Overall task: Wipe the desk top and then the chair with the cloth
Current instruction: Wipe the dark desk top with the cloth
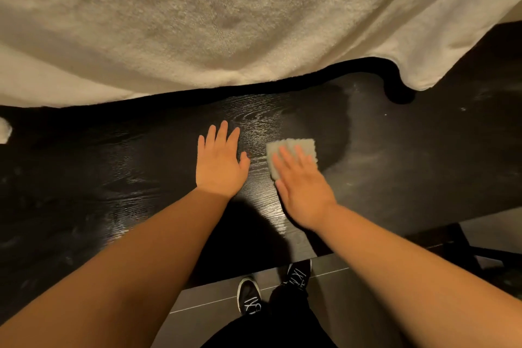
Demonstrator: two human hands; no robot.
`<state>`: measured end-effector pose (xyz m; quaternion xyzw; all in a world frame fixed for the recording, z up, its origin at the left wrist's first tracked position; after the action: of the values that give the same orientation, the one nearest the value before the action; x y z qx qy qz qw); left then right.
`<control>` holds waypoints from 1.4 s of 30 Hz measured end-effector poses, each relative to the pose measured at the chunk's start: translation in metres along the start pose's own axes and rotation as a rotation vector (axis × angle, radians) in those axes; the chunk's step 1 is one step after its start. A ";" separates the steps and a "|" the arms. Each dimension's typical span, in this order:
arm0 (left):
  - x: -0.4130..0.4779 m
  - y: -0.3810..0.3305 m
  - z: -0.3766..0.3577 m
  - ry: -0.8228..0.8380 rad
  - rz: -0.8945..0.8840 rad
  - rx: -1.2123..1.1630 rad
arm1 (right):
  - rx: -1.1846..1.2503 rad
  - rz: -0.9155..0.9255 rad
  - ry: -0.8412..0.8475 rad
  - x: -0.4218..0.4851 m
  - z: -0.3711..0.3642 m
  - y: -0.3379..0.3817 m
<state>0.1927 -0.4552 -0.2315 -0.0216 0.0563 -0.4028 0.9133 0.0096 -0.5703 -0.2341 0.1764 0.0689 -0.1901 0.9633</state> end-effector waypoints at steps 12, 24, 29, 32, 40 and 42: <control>-0.060 0.002 -0.010 0.041 -0.082 0.043 | 0.096 -0.375 -0.111 -0.023 0.012 -0.013; -0.127 0.010 -0.015 0.083 -0.126 0.009 | 0.061 -0.323 -0.038 -0.061 0.007 -0.040; -0.138 0.006 -0.014 0.085 -0.085 -0.004 | 0.039 -0.192 0.037 -0.067 -0.015 0.037; -0.147 0.006 -0.014 0.080 -0.086 0.001 | -0.004 0.038 0.095 -0.083 -0.027 0.049; -0.145 0.003 -0.021 0.032 -0.092 0.043 | 0.038 -0.222 -0.015 -0.096 -0.005 -0.020; -0.145 0.003 -0.020 0.035 -0.085 0.064 | 0.071 -0.194 -0.045 -0.095 -0.014 0.009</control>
<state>0.0952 -0.3460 -0.2391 0.0121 0.0583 -0.4433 0.8944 -0.0752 -0.5252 -0.2257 0.1988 0.0572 -0.2886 0.9348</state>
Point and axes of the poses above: each hand's wrist, its own x-axis towards the middle knuckle, its own z-axis out of the back of the hand, y = z × x, the point moved 1 cm from there along x, towards the middle knuckle, and after that the axes turned 6 degrees about x, right-handed, at the moved point
